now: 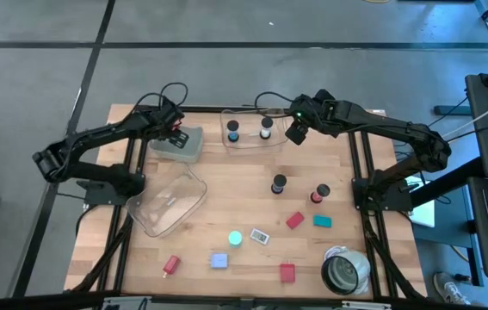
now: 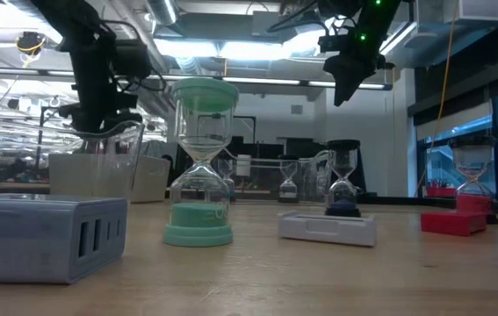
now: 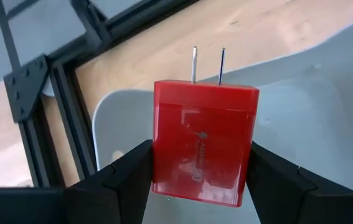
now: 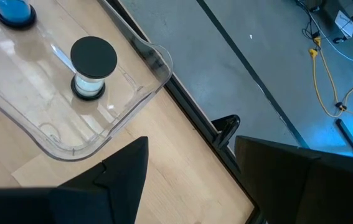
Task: Pick & Place Office items
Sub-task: Put the top red charger adapter into the gray bin
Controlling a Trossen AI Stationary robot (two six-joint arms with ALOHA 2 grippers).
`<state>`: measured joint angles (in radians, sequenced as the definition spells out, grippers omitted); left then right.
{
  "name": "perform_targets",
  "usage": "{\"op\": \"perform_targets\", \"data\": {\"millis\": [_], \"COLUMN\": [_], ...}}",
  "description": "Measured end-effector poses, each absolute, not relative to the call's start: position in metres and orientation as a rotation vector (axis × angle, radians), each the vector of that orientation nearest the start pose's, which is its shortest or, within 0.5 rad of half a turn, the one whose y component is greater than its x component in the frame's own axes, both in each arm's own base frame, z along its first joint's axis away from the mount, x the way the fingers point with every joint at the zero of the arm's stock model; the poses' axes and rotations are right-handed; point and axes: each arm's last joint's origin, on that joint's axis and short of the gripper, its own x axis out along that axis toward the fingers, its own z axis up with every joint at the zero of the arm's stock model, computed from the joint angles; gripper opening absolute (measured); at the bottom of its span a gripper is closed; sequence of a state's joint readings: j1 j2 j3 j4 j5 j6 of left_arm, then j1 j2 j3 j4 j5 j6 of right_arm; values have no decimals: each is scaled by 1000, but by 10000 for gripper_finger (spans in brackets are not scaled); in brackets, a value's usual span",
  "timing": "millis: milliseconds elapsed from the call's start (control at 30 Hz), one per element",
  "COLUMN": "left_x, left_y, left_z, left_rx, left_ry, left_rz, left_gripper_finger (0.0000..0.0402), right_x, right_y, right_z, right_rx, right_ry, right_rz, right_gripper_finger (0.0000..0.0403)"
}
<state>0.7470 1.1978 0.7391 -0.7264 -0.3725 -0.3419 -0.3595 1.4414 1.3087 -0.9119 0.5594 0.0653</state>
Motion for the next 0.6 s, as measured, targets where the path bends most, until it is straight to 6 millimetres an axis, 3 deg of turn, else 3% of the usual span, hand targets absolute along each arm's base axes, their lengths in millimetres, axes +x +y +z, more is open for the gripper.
{"op": "perform_targets", "data": {"millis": [267, 600], "left_x": [148, 155], "left_y": [157, 165], "left_z": [185, 162], "left_rx": [-674, -623], "left_ry": [1124, 1262], "left_rz": [1117, 1072], "left_gripper_finger": [219, 219], "right_x": [260, 260], "right_y": [-114, -114], "right_z": [313, 313], "right_rx": [-55, -55], "right_ry": [1047, 1047], "right_rz": [-865, -865], "right_gripper_finger": [242, 242]}}
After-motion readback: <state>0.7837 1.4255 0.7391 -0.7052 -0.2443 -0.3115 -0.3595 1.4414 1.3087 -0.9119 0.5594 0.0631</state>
